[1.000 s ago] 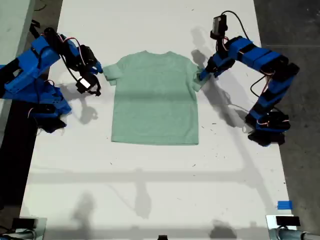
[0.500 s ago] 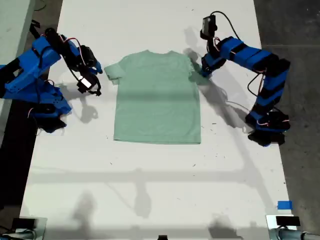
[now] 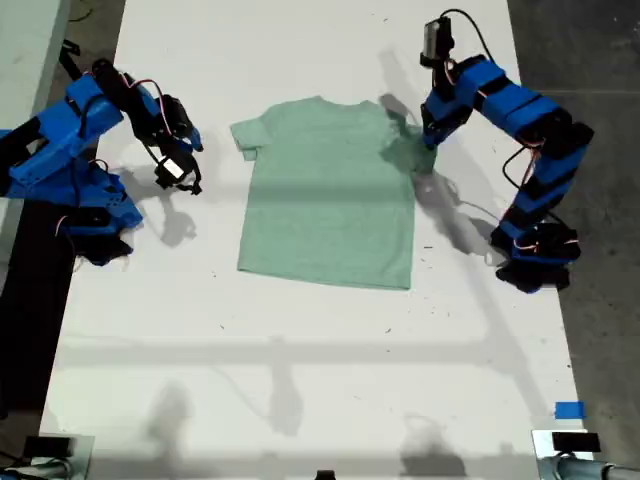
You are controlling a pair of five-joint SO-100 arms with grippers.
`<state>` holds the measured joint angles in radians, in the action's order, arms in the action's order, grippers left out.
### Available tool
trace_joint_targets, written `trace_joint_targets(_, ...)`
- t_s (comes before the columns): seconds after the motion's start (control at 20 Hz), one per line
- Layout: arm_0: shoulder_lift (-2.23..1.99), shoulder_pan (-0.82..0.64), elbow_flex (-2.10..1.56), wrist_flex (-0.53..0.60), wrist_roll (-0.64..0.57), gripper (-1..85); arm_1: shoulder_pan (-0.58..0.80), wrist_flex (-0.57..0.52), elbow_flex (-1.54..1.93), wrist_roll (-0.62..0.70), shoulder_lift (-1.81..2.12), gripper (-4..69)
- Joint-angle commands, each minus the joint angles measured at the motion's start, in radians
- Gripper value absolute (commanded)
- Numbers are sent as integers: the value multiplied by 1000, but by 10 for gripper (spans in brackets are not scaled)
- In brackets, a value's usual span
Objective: Fold t-shirt
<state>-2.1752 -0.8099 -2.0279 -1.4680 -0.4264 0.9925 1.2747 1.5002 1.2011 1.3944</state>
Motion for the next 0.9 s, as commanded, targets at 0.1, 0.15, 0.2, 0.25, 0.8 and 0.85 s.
trace_joint_targets(0.1, -32, -14, -12, 34, -3, 46, -192, 74, -307, -147, 83, -8)
trace_joint_targets(0.15, -32, -14, -15, 37, -3, 46, -245, 66, -360, -179, 57, -8)
trace_joint_targets(0.2, -32, -14, -18, 41, -3, 46, -291, 66, -422, -212, 15, -8)
trace_joint_targets(0.25, -32, -14, -20, 44, -3, 46, -331, 58, -476, -250, -29, -8)
trace_joint_targets(0.8, -32, -12, -44, 60, -3, 62, -483, 35, -813, -385, -423, 309)
trace_joint_targets(0.85, -34, -14, -48, 61, -3, 88, -463, 66, -819, -362, -354, 282)
